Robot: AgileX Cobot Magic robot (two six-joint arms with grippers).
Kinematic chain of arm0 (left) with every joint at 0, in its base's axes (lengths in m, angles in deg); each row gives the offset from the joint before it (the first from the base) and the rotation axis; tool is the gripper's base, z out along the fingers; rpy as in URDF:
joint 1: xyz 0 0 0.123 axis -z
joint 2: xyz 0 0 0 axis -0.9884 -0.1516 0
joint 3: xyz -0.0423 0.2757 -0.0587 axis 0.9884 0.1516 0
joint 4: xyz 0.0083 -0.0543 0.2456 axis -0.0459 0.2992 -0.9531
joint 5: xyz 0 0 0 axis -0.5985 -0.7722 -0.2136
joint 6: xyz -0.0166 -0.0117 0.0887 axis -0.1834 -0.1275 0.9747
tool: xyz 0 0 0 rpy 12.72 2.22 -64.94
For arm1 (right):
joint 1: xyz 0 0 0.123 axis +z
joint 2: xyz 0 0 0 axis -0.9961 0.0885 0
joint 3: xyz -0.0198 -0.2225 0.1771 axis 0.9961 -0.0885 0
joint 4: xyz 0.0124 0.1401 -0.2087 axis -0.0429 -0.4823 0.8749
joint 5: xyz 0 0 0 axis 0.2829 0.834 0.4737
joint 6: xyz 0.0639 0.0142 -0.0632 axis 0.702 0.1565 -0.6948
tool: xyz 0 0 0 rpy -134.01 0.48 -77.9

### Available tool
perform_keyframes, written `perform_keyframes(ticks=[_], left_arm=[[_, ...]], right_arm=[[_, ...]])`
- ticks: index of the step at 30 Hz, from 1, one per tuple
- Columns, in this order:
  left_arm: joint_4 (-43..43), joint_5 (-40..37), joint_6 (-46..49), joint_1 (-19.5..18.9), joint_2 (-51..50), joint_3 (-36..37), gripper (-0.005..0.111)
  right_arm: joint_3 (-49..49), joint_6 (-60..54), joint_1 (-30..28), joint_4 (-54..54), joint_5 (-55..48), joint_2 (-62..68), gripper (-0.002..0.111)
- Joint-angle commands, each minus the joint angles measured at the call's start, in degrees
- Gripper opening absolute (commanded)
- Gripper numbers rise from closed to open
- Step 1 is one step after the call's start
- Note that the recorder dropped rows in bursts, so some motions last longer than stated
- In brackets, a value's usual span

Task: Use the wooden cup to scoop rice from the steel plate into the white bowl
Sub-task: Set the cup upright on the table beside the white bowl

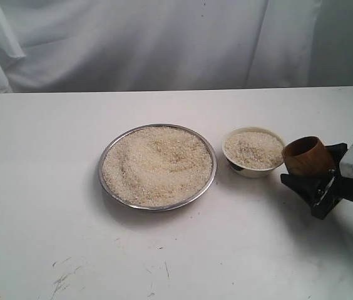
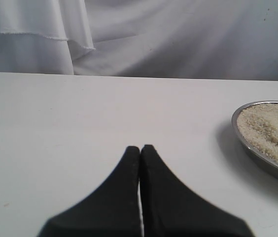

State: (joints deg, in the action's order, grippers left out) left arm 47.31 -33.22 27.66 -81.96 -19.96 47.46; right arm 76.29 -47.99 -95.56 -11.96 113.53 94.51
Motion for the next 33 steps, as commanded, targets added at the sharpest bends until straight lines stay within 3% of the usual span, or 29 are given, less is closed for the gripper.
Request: perform_keyframes(ticks=[1, 27, 33], left_arm=[[0.0, 0.4, -0.2, 0.1, 0.3, 0.3, 0.000], [0.0, 0.4, -0.2, 0.1, 0.3, 0.3, 0.000], [0.0, 0.4, -0.2, 0.1, 0.3, 0.3, 0.000]], right_arm=[[0.1, 0.4, 0.2, -0.4, 0.9, 0.1, 0.000], [0.1, 4.1, 0.3, -0.8, 0.9, 1.6, 0.000], [0.1, 4.3, 0.3, -0.5, 0.9, 1.6, 0.018]])
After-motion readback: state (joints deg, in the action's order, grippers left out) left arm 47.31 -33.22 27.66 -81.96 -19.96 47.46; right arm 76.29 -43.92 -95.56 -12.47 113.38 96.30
